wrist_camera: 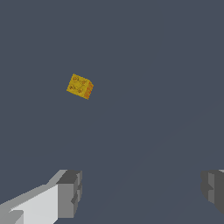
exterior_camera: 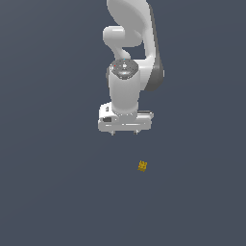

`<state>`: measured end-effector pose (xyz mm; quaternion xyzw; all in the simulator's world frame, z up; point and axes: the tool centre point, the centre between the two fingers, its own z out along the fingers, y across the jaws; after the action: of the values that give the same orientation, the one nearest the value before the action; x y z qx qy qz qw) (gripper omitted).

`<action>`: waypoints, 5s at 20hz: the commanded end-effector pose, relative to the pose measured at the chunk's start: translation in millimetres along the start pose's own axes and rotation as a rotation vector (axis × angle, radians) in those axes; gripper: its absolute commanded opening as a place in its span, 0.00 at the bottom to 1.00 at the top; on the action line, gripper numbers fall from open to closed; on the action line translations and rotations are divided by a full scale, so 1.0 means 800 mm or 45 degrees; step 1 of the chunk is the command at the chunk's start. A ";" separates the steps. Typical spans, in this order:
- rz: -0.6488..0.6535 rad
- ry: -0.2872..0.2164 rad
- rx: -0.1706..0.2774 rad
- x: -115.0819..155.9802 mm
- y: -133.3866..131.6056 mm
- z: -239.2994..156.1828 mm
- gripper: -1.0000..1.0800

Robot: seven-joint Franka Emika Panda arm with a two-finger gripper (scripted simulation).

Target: Pick up the object and move it to a goal position.

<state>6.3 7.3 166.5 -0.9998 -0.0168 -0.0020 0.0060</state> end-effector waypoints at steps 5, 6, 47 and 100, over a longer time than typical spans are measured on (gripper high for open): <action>-0.020 0.000 -0.002 0.002 -0.011 0.001 0.96; -0.031 0.000 -0.002 0.002 -0.017 0.002 0.96; 0.463 -0.003 -0.015 0.116 -0.103 0.115 0.96; 0.481 -0.002 -0.016 0.101 -0.117 0.067 0.00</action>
<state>86.1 103.0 98.6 -0.9852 0.1712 0.0009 -0.0003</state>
